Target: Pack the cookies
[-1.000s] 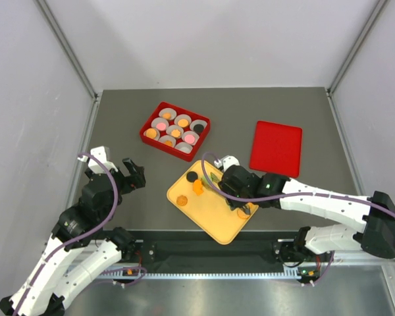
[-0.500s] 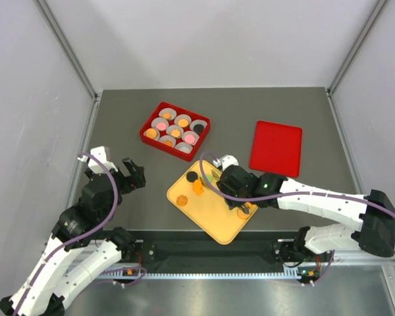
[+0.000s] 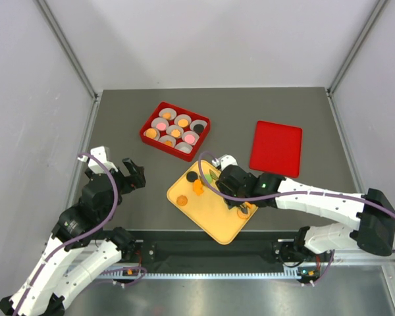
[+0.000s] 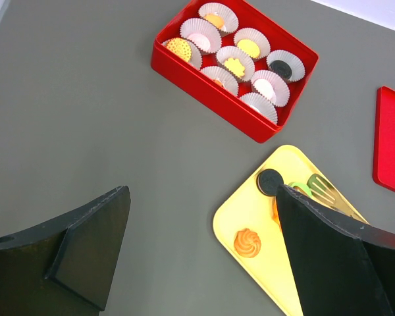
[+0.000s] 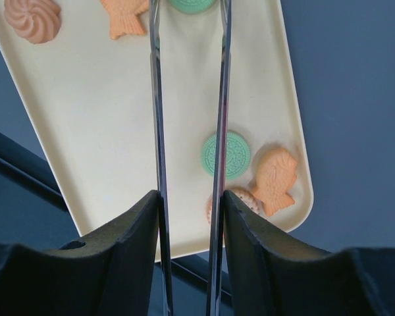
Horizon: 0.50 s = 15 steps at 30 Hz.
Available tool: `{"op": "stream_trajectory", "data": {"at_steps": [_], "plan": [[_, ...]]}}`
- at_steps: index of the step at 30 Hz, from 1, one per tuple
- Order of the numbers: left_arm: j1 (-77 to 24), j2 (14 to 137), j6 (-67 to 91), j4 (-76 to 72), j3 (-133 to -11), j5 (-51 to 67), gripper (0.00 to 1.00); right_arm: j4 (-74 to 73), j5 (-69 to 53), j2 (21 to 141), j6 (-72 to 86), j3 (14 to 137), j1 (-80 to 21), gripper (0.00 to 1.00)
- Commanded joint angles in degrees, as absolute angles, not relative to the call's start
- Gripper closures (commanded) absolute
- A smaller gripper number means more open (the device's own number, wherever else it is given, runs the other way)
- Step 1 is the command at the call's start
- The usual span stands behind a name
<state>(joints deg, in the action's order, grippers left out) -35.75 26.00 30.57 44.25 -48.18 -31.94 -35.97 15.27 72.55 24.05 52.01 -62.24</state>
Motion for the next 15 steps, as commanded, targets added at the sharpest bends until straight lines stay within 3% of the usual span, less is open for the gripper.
{"op": "stream_trajectory", "data": {"at_steps": [1, 15], "plan": [[-35.9, 25.8, 30.6, 43.7, -48.3, -31.9, 0.03, -34.3, 15.2, 71.4, 23.6, 52.5, -62.3, 0.59], [-35.9, 25.9, 30.6, 43.8, -48.3, -31.8, 0.03, -41.0, 17.5, 65.0, 21.6, 57.7, -60.1, 0.63]]}}
